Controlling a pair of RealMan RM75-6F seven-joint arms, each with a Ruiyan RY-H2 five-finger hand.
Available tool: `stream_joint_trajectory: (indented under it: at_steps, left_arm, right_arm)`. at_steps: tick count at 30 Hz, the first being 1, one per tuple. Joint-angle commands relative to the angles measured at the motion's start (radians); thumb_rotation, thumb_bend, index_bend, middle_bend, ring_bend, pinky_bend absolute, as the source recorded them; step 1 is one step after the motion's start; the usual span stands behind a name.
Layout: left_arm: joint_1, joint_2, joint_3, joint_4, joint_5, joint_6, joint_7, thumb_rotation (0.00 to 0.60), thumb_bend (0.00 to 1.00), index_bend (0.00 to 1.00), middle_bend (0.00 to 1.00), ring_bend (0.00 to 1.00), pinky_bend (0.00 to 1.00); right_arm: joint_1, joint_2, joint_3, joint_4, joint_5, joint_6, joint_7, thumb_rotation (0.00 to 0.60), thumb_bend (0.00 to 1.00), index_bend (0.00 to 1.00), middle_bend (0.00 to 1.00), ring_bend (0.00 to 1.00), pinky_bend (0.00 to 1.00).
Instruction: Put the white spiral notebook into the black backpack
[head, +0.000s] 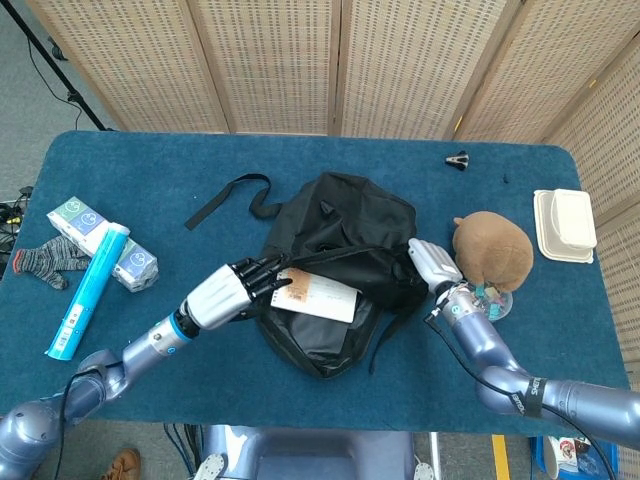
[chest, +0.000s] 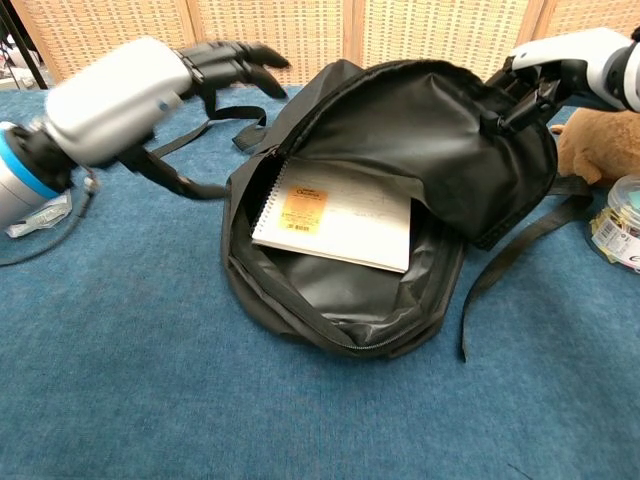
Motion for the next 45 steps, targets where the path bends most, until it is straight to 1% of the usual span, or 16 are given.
stream_joint_trajectory:
  at_steps: [1, 6, 8, 10, 11, 13, 14, 15, 17, 18, 22, 25, 31, 35, 39, 45]
  left_arm:
    - [0.025, 0.065, -0.037, -0.049, -0.038, 0.011, -0.030, 0.600, 0.00, 0.25, 0.17, 0.16, 0.48]
    - [0.039, 0.118, -0.077, -0.076, -0.078, -0.009, -0.037, 0.600, 0.00, 0.24, 0.16, 0.15, 0.48]
    - [0.046, 0.140, -0.097, -0.082, -0.108, -0.038, -0.035, 0.600, 0.00, 0.23, 0.14, 0.14, 0.48]
    - [0.051, 0.165, -0.105, -0.109, -0.129, -0.082, -0.032, 0.600, 0.00, 0.20, 0.10, 0.12, 0.47]
    - [0.054, 0.179, -0.106, -0.128, -0.140, -0.110, -0.028, 0.600, 0.00, 0.18, 0.09, 0.10, 0.46]
    - [0.058, 0.207, -0.109, -0.170, -0.158, -0.153, -0.022, 0.600, 0.00, 0.12, 0.02, 0.05, 0.41]
    - [0.061, 0.222, -0.111, -0.189, -0.168, -0.173, -0.020, 0.600, 0.00, 0.10, 0.01, 0.04, 0.40]
    - [0.066, 0.250, -0.114, -0.228, -0.183, -0.201, -0.010, 0.600, 0.00, 0.08, 0.00, 0.03, 0.38]
    - [0.074, 0.298, -0.118, -0.303, -0.203, -0.241, 0.011, 0.600, 0.00, 0.05, 0.00, 0.01, 0.34]
    - [0.078, 0.318, -0.119, -0.334, -0.211, -0.255, 0.020, 0.600, 0.00, 0.03, 0.00, 0.00, 0.32]
    - [0.105, 0.398, -0.126, -0.455, -0.250, -0.302, 0.050, 0.600, 0.00, 0.00, 0.00, 0.00, 0.25]
    - [0.136, 0.458, -0.132, -0.541, -0.282, -0.318, 0.064, 0.600, 0.00, 0.00, 0.00, 0.00, 0.23]
    - [0.242, 0.579, -0.128, -0.698, -0.370, -0.319, 0.081, 0.600, 0.00, 0.00, 0.00, 0.00, 0.15]
    - [0.295, 0.642, -0.125, -0.776, -0.417, -0.328, 0.082, 0.600, 0.00, 0.00, 0.00, 0.00, 0.08]
    - [0.366, 0.707, -0.117, -0.872, -0.459, -0.314, 0.075, 0.600, 0.00, 0.00, 0.00, 0.00, 0.02]
    - [0.460, 0.747, -0.106, -0.964, -0.511, -0.272, 0.107, 0.600, 0.00, 0.00, 0.00, 0.00, 0.00]
  right_arm:
    - [-0.015, -0.007, -0.009, -0.016, -0.033, -0.003, 0.003, 0.600, 0.65, 0.60, 0.63, 0.58, 0.73]
    - [-0.033, -0.019, -0.020, -0.042, -0.091, 0.000, 0.003, 0.600, 0.65, 0.60, 0.63, 0.58, 0.69]
    - [-0.040, -0.023, -0.028, -0.063, -0.123, -0.004, 0.002, 0.600, 0.65, 0.60, 0.62, 0.57, 0.64]
    - [-0.050, -0.023, -0.033, -0.081, -0.167, -0.017, 0.013, 0.600, 0.64, 0.57, 0.60, 0.55, 0.55]
    - [-0.055, -0.021, -0.035, -0.086, -0.192, -0.030, 0.022, 0.600, 0.57, 0.54, 0.56, 0.50, 0.46]
    - [-0.063, -0.013, -0.040, -0.091, -0.238, -0.060, 0.040, 0.600, 0.30, 0.42, 0.43, 0.35, 0.30]
    - [-0.064, -0.008, -0.044, -0.097, -0.260, -0.081, 0.047, 0.600, 0.13, 0.32, 0.33, 0.24, 0.20]
    - [-0.069, 0.006, -0.048, -0.108, -0.293, -0.121, 0.071, 0.600, 0.04, 0.21, 0.21, 0.14, 0.12]
    - [-0.079, 0.031, -0.047, -0.125, -0.348, -0.172, 0.110, 0.600, 0.00, 0.06, 0.06, 0.02, 0.03]
    - [-0.085, 0.041, -0.046, -0.133, -0.375, -0.186, 0.125, 0.600, 0.00, 0.02, 0.01, 0.00, 0.01]
    - [-0.124, 0.077, -0.055, -0.167, -0.499, -0.201, 0.170, 0.600, 0.00, 0.00, 0.00, 0.00, 0.00]
    - [-0.161, 0.108, -0.073, -0.186, -0.592, -0.175, 0.183, 0.600, 0.00, 0.00, 0.00, 0.00, 0.00]
    - [-0.264, 0.185, -0.133, -0.134, -0.798, -0.005, 0.123, 0.600, 0.00, 0.00, 0.00, 0.00, 0.00]
    - [-0.341, 0.198, -0.157, -0.036, -0.890, 0.145, 0.093, 0.600, 0.00, 0.00, 0.00, 0.00, 0.00]
    - [-0.451, 0.160, -0.176, 0.129, -0.954, 0.349, 0.096, 0.600, 0.00, 0.00, 0.00, 0.00, 0.00]
    - [-0.583, 0.084, -0.166, 0.290, -0.899, 0.527, 0.102, 0.600, 0.00, 0.00, 0.00, 0.00, 0.00]
